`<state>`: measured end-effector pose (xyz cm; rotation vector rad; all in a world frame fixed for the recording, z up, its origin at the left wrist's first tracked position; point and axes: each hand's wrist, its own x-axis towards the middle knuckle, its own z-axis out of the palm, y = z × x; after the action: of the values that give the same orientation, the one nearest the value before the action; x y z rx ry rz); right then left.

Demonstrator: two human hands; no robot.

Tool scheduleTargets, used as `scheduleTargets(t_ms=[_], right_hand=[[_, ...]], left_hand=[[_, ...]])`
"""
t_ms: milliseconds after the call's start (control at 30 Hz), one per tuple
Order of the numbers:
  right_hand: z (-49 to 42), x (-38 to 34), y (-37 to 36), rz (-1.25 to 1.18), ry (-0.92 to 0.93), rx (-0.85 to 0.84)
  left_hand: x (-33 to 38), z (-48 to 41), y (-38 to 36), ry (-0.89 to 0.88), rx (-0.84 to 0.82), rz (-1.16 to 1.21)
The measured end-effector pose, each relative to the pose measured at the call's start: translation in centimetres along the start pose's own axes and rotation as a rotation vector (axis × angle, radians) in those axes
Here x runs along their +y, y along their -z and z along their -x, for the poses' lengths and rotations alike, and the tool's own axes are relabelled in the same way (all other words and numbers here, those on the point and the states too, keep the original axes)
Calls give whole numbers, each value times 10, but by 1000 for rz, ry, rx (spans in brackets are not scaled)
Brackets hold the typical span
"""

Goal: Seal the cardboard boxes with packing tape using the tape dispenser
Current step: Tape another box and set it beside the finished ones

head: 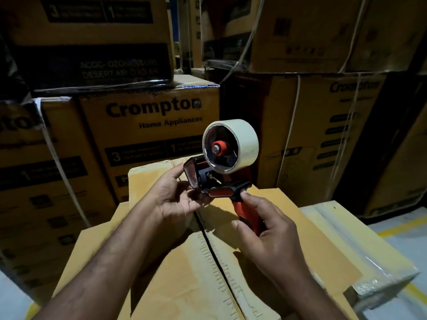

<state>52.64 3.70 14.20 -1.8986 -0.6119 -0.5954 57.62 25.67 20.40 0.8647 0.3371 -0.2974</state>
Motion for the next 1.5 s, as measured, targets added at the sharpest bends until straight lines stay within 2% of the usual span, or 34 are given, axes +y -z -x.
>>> scheduleTargets(t_ms=[200, 433, 500, 767, 900, 1100, 1300, 1500], right_hand=[[-1, 0, 9, 77, 42, 49], [0, 3, 10, 127, 68, 44], [-2, 3, 11, 131, 66, 35], [-17, -6, -2, 118, -62, -122], [-34, -10, -13, 162, -102, -273], [-56, -12, -43, 262, -213, -366], [-74, -6, -76, 330, -183, -337], [-96, 4, -121, 301, -220, -245]], left_hand=[[3, -3, -12, -38, 13, -178], [19, -7, -4, -141, 128, -705], [31, -10, 2, -132, 120, -782], [71, -20, 23, -31, 93, -871], [88, -31, 36, -87, 154, -959], [100, -61, 52, -98, 245, -1187], [124, -96, 67, -8, 292, -1117], [161, -134, 67, -89, 385, -1227]])
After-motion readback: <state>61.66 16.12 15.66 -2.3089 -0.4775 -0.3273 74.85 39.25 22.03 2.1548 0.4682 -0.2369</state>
